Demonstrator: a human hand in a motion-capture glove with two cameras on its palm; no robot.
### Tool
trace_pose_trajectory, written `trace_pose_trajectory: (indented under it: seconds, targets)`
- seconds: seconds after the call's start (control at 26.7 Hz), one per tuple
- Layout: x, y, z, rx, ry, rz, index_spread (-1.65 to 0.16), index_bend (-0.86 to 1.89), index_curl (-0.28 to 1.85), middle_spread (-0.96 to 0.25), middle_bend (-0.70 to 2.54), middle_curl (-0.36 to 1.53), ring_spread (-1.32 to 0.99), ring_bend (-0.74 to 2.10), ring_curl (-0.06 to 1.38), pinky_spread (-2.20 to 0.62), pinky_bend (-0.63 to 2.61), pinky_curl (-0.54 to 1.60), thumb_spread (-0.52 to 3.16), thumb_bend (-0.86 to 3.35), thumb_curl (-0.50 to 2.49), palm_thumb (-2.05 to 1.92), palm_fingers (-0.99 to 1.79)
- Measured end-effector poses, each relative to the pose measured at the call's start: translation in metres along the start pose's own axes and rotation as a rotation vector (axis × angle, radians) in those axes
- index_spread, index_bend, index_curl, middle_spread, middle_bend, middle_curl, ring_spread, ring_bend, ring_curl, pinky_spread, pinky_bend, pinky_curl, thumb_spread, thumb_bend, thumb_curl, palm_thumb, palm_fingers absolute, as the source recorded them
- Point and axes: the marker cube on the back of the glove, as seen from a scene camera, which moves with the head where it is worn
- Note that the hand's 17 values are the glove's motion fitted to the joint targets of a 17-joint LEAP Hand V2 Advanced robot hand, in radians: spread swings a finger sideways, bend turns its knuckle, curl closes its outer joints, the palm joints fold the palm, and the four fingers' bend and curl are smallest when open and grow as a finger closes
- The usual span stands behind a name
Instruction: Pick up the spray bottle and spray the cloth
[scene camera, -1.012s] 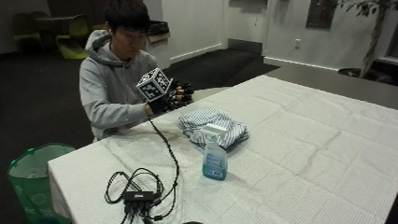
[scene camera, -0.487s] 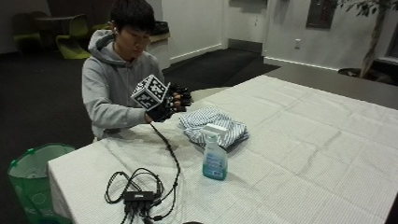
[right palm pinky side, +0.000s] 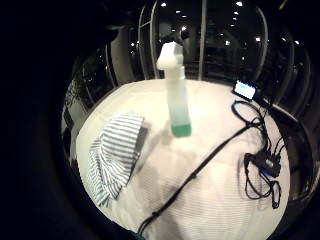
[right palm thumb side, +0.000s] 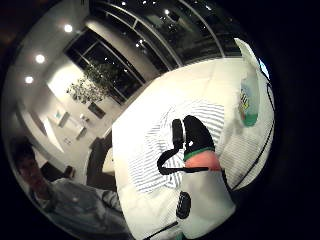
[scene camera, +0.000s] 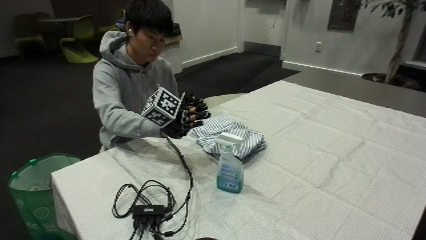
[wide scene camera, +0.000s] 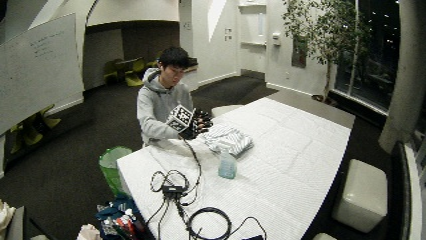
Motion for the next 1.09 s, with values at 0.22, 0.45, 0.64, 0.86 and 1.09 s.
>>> trace_pose_trajectory:
  seconds: [0.22, 0.45, 0.64, 0.86, 1.09]
  targets:
    - [0.022, -0.015, 0.009, 0.016, -0.097, 0.128, -0.30, 0.10, 0.11, -0.04, 0.27, 0.33, -0.03, 0.48, 0.29, 0.15, 0.69, 0.36, 1.01, -0.02, 0.42, 0.78, 0.01]
    - [0.045, -0.032, 0.020, 0.025, -0.174, 0.254, -0.30, 0.11, 0.12, -0.04, 0.28, 0.34, -0.03, 0.44, 0.28, 0.21, 0.70, 0.36, 1.00, -0.02, 0.42, 0.78, -0.01]
    - [0.058, -0.043, 0.028, 0.056, -0.236, 0.334, -0.30, 0.10, 0.13, -0.04, 0.29, 0.35, -0.03, 0.44, 0.27, 0.22, 0.68, 0.35, 1.00, -0.02, 0.43, 0.79, -0.02]
    - [0.076, -0.055, 0.041, 0.070, -0.319, 0.452, -0.29, 0.10, 0.13, -0.04, 0.29, 0.35, -0.03, 0.44, 0.28, 0.23, 0.68, 0.35, 0.99, -0.02, 0.44, 0.80, -0.02]
    - [0.089, -0.062, 0.055, 0.081, -0.376, 0.530, -0.29, 0.10, 0.13, -0.04, 0.28, 0.35, -0.03, 0.43, 0.27, 0.23, 0.68, 0.35, 0.96, -0.02, 0.44, 0.82, -0.02]
